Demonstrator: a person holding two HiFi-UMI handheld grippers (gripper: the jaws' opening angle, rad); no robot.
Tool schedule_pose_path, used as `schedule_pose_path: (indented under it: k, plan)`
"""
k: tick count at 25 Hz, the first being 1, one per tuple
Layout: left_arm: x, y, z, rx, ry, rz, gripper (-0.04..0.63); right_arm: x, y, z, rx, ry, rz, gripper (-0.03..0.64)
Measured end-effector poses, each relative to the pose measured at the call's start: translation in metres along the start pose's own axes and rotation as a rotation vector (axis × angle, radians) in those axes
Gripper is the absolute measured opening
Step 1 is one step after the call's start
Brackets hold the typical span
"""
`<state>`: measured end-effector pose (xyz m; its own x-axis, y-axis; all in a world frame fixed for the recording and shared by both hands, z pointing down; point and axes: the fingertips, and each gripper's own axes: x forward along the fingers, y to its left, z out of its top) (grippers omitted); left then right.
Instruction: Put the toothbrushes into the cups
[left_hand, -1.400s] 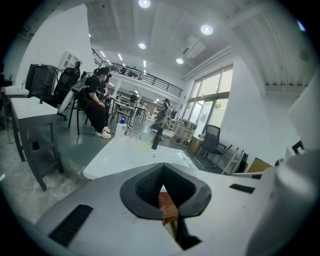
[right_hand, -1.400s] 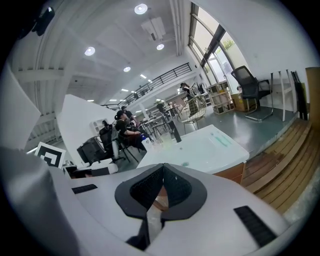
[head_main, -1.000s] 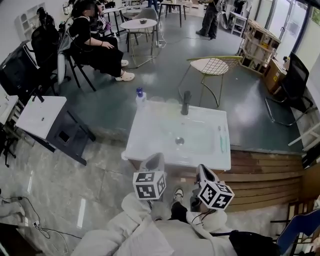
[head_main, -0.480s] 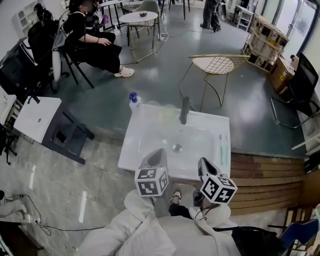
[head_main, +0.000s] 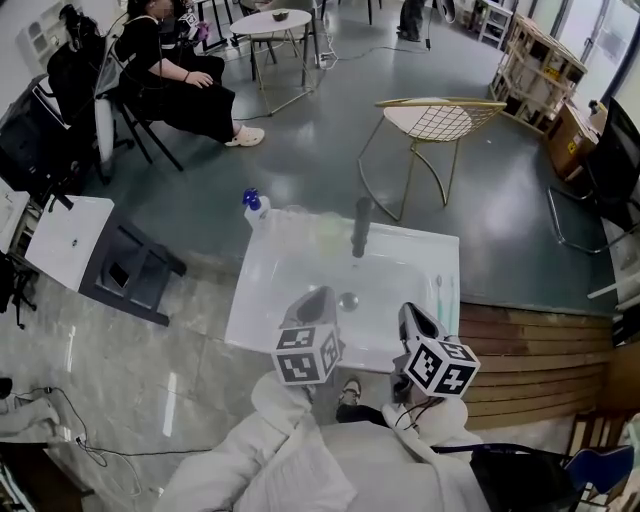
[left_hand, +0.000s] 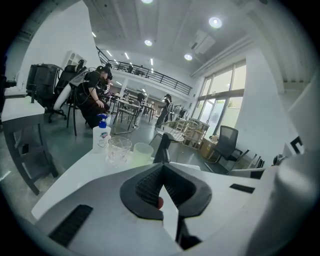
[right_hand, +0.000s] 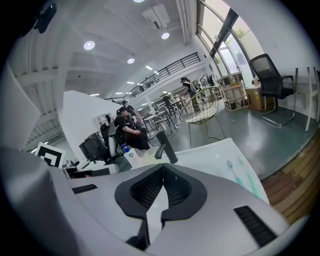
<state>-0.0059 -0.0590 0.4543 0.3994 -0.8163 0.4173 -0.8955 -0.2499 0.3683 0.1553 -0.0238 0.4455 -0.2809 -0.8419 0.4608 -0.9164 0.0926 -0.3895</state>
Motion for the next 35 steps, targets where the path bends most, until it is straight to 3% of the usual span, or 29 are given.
schedule_pose_path:
  k: [9,20,35]
  plan:
    - [0.038,-0.024,0.009,0.038,0.037,0.005,-0.002,0.023,-0.032,0.026,0.024,0.014,0.014,0.023]
    - [0.063,-0.036,-0.01,0.098,0.147,0.013,-0.002,0.042,-0.058,0.02,0.096,0.057,0.01,0.023]
    - [0.092,-0.046,0.008,0.181,0.182,-0.178,-0.002,0.044,-0.058,0.037,0.159,-0.05,-0.14,0.023]
